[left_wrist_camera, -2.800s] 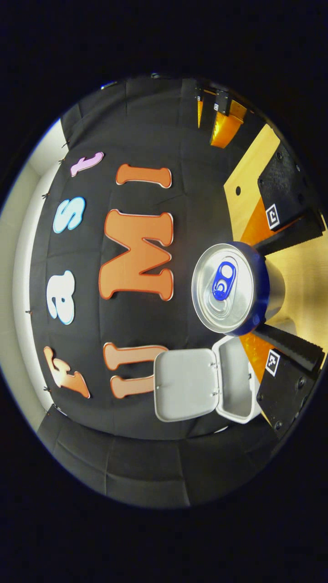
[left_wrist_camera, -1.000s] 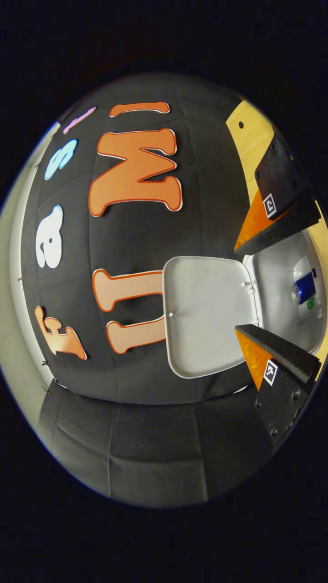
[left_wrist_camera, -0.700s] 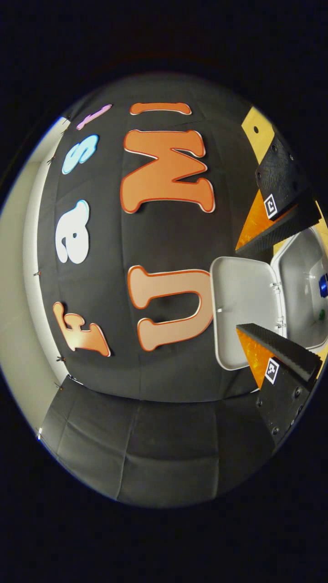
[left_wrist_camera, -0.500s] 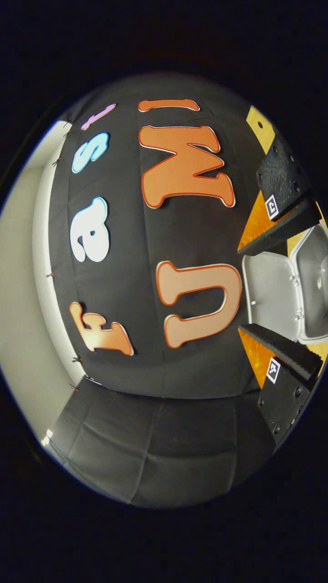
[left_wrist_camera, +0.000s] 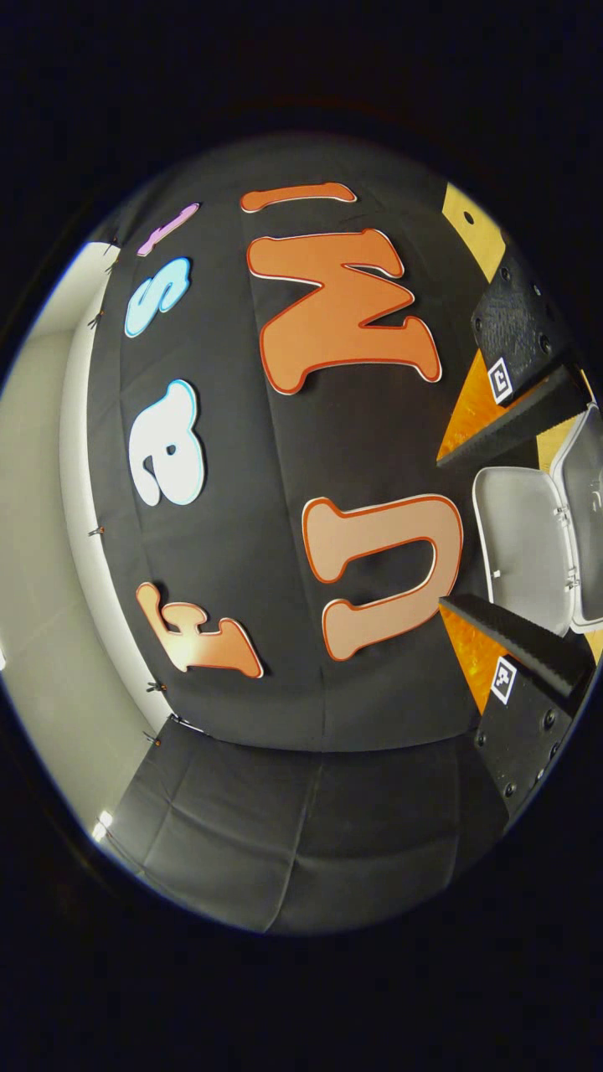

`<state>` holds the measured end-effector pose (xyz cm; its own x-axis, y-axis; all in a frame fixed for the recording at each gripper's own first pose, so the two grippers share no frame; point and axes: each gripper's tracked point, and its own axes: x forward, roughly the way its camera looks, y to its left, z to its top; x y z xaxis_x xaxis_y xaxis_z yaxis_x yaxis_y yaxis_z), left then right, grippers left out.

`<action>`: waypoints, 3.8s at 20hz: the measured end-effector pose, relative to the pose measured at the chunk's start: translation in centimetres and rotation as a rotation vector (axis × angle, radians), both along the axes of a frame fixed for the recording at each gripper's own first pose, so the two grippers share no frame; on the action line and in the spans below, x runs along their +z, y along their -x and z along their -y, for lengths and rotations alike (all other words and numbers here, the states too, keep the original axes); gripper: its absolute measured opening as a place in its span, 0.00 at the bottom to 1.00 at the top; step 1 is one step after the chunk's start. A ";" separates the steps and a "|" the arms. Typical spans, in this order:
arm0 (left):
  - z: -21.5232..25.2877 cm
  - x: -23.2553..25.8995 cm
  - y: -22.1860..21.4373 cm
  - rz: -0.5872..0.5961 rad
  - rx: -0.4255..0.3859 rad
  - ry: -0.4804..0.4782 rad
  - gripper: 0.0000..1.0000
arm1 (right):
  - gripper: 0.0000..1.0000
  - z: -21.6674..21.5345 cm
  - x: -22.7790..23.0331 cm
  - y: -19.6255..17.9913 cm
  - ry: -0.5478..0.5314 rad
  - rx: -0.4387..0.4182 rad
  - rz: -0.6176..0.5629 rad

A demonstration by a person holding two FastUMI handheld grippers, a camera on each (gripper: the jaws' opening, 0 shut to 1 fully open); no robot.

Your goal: Press the lid of the desktop garbage bin to open it, pick up the crumpled paper on the desktop and throw it into the bin, then pick up the pop can on the desktop and drop it into the bin, and finally close the garbage bin lid.

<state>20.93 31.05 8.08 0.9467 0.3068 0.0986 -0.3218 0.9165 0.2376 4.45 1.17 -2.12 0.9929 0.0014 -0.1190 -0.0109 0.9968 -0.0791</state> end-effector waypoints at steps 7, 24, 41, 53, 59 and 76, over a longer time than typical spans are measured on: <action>-4.6 -1.5 -4.0 -0.076 0.033 0.095 0.94 | 0.92 -1.9 -0.8 1.5 0.001 -0.030 -0.024; -3.5 -7.1 -2.8 -0.338 -0.012 0.279 0.93 | 0.91 -1.0 0.1 4.3 0.014 -0.038 -0.010; 2.2 -17.6 8.0 -0.825 -0.021 0.531 0.95 | 0.92 -2.3 -0.1 3.7 0.000 0.075 0.001; 2.3 -24.4 12.2 -1.159 0.059 0.401 0.98 | 0.92 -1.2 -1.0 3.0 -0.026 0.097 -0.009; 2.5 -24.4 12.0 -1.148 0.034 0.346 0.99 | 0.92 -1.2 -1.2 2.6 -0.038 0.123 -0.010; 2.1 -24.0 12.6 -1.215 0.100 0.373 1.00 | 0.92 -0.4 1.8 2.2 -0.081 0.151 0.062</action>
